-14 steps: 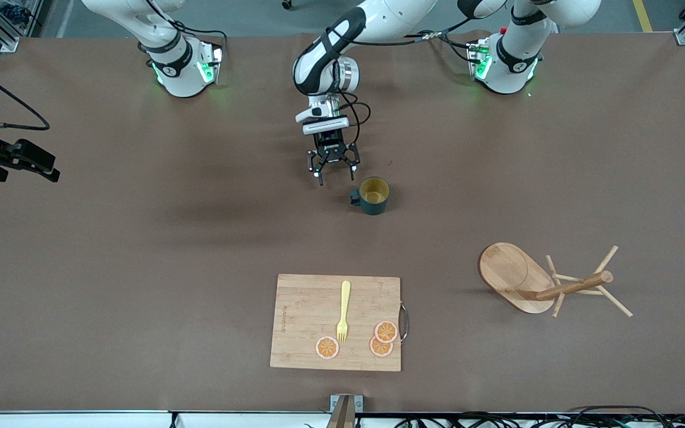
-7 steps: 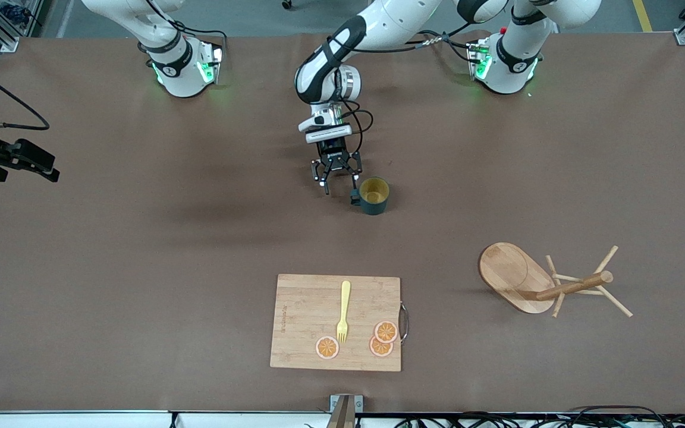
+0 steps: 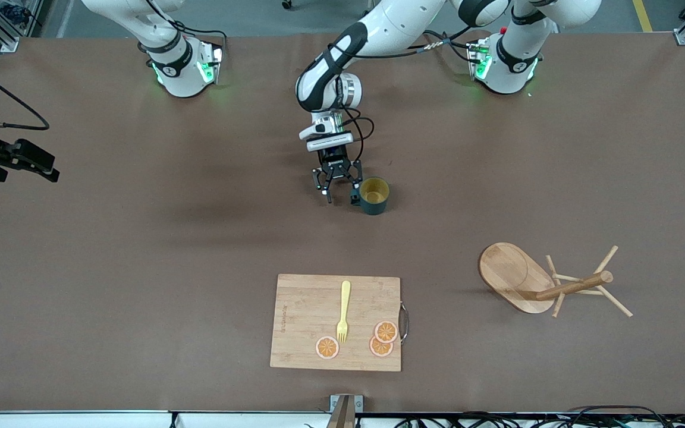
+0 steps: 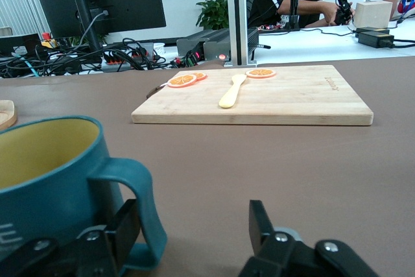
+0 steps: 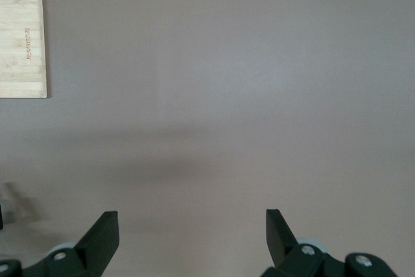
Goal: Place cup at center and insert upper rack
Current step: 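Close the left gripper on the teal mug's handle, then lift the mug with the left gripper and carry it toward the mug tree, then hook the mug handle onto a peg of the wooden mug tree, then open the left gripper and withdraw it from the hanging mug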
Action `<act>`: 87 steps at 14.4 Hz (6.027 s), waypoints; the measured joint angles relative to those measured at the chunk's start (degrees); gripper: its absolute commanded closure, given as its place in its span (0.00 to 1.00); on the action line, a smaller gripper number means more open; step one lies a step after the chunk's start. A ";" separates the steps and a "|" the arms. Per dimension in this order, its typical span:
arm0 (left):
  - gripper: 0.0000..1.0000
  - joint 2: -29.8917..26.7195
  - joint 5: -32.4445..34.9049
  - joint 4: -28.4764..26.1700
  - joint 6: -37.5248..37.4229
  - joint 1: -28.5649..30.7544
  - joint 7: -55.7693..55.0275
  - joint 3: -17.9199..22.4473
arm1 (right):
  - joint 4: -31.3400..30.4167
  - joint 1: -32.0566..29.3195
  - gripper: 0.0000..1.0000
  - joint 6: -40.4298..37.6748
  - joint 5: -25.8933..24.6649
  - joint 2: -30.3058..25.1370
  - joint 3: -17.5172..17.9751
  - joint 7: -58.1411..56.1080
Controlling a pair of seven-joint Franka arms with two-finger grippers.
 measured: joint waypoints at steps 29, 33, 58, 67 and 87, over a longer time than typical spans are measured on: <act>1.00 -10.30 -27.32 9.81 15.58 7.44 15.77 0.63 | 0.18 0.00 0.00 0.03 0.00 0.00 0.00 0.00; 1.00 -16.93 -46.36 11.98 21.02 14.41 28.32 0.63 | 0.22 0.00 0.00 0.04 -0.01 0.00 0.00 0.00; 1.00 -27.71 -127.28 12.60 16.84 59.92 66.64 0.69 | 0.89 -0.03 0.00 0.39 -0.19 0.00 -0.15 -0.01; 0.99 -23.70 -129.27 12.51 16.82 66.31 73.17 0.72 | 0.89 -0.03 0.00 0.38 -0.20 0.00 -0.16 -0.01; 0.00 -21.98 -129.27 13.48 18.62 70.93 74.27 1.03 | 1.03 -0.04 0.00 0.38 -0.20 0.00 -0.16 -0.01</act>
